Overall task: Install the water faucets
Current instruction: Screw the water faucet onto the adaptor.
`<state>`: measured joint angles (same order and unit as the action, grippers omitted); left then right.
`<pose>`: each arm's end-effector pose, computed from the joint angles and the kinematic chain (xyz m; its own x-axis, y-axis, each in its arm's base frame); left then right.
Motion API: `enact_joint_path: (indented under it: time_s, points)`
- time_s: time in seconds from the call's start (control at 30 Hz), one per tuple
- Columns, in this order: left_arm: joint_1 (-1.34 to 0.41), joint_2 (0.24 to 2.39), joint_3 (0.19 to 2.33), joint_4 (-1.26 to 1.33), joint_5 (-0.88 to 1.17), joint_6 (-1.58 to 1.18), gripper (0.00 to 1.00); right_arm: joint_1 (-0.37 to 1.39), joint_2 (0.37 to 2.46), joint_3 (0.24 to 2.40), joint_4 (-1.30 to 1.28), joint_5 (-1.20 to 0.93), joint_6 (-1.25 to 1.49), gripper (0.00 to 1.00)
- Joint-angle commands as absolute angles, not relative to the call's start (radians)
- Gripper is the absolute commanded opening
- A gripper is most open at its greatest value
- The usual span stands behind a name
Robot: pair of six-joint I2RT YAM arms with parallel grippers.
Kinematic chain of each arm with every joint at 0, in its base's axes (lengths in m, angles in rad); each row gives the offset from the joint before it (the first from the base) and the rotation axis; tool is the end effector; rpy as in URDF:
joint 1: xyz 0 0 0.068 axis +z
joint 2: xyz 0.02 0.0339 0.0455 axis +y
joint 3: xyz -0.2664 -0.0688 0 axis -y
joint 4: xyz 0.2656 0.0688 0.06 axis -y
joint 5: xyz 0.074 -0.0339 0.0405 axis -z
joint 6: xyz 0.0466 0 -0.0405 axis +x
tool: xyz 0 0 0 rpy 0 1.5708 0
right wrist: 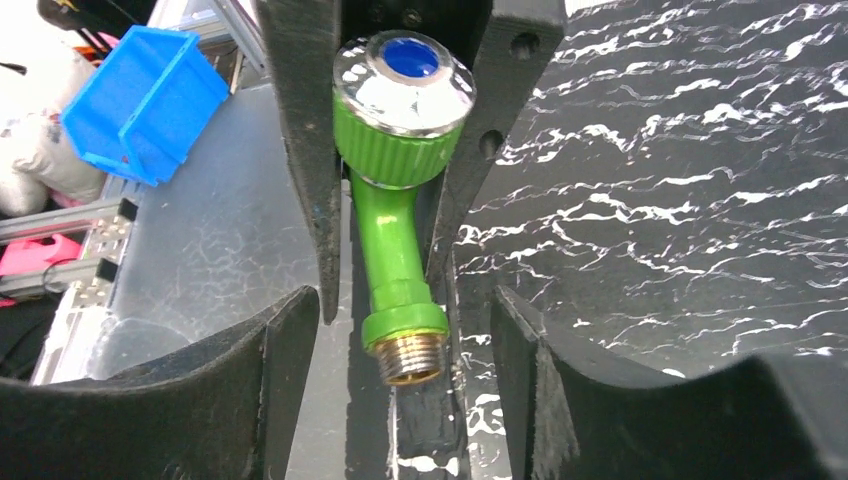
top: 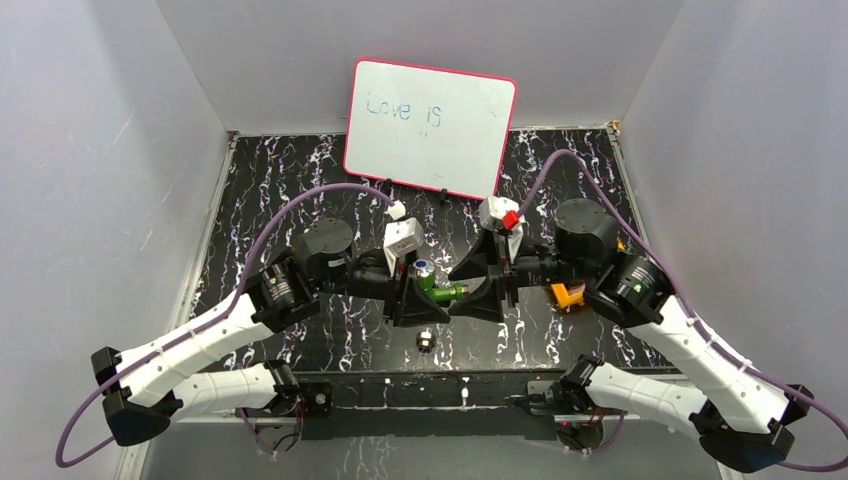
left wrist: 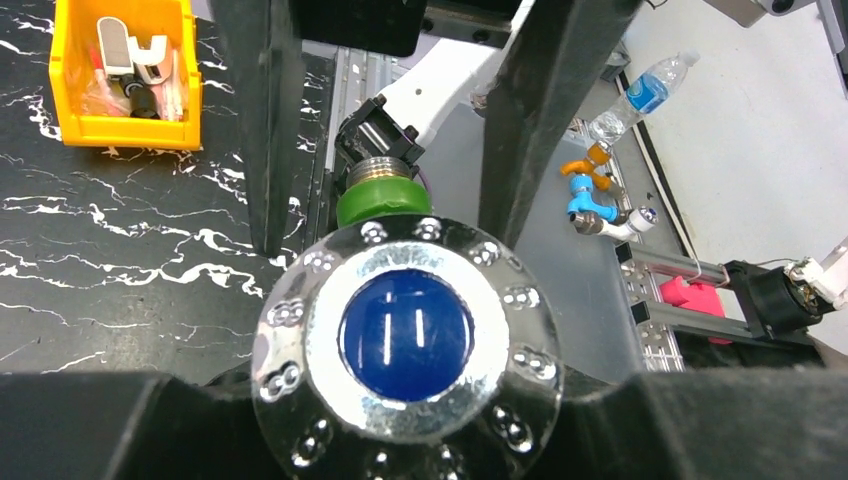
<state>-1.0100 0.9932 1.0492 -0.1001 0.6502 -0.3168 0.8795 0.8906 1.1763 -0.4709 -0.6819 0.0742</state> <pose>0.1077 -0.2245 0.4066 -0.3325 0.0631 -0.9410 0.9388 -0.0727 -0.3366 0.1040 0.1718 0.4327 -0.1907 -0.1402 -0.9716 -0.9816 0.0282 0.1886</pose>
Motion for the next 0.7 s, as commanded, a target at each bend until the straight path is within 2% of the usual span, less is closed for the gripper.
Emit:
enact_joint_path:
  time_s: [0.0,0.1,0.27,0.43,0.53,0.67]
  points:
    - [-1.014,0.964,1.093,-0.099,0.627,-0.294,0.00,0.886,0.816,1.197,-0.401,-0.631,0.091,0.73]
    - [-1.014,0.948,1.079,-0.094,0.636,-0.287,0.00,0.886,0.784,1.171,-0.372,-0.609,0.124,0.75]
    - [-1.014,0.942,1.075,-0.081,0.660,-0.280,0.00,0.886,0.768,1.129,-0.368,-0.590,0.132,0.67]
    - [-1.015,0.959,1.086,-0.077,0.687,-0.274,0.00,0.886,0.783,1.108,-0.360,-0.598,0.136,0.66]
    - [-1.014,0.965,1.088,-0.086,0.687,-0.267,0.00,0.886,0.794,1.104,-0.327,-0.620,0.154,0.56]
    - [-1.014,0.962,1.085,-0.096,0.675,-0.262,0.00,0.886,0.813,1.102,-0.285,-0.688,0.187,0.37]
